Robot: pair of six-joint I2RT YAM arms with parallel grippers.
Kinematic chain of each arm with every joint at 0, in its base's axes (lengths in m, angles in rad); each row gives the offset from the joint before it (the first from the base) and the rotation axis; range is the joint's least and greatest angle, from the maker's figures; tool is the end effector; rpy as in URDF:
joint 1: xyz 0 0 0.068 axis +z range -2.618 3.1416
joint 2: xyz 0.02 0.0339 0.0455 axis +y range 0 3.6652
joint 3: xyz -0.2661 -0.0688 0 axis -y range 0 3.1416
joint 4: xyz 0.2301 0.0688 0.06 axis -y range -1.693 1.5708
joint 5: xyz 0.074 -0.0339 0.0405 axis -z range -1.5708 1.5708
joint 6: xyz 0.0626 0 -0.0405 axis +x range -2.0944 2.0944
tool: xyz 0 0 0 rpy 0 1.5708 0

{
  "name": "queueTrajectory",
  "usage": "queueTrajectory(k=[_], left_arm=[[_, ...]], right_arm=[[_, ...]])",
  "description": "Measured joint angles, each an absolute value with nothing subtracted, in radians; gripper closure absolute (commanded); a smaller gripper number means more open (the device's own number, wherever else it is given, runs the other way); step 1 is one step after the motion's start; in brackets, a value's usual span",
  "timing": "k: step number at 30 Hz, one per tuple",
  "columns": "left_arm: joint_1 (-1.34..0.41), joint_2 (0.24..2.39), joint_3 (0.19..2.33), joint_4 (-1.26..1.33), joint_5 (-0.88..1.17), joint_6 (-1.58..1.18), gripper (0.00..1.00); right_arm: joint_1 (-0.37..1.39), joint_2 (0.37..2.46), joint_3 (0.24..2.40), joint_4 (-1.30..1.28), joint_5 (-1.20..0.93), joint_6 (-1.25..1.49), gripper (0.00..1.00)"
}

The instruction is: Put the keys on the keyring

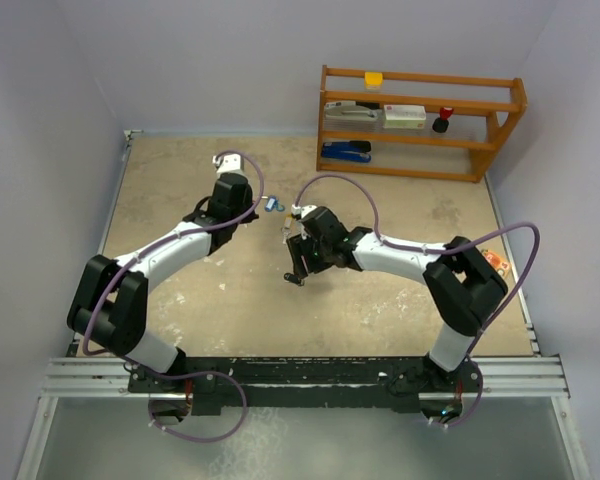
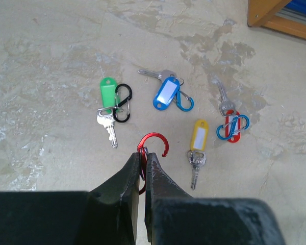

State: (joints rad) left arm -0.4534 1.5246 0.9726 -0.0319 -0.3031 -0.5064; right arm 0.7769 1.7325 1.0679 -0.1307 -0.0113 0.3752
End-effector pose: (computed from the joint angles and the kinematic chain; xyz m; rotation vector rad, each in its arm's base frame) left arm 0.3198 -0.1351 0.2360 -0.2310 2.1217 -0.2400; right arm 0.2681 0.2645 0.1839 -0.4923 2.3899 0.5544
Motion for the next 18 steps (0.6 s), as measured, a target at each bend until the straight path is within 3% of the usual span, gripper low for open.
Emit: queueTrajectory(k=[18], left_arm=[[-0.453,1.525,0.967,-0.032,-0.292,-0.514,1.00]], right_arm=[[0.824,1.759,1.037,-0.098,-0.017,0.334,0.36]])
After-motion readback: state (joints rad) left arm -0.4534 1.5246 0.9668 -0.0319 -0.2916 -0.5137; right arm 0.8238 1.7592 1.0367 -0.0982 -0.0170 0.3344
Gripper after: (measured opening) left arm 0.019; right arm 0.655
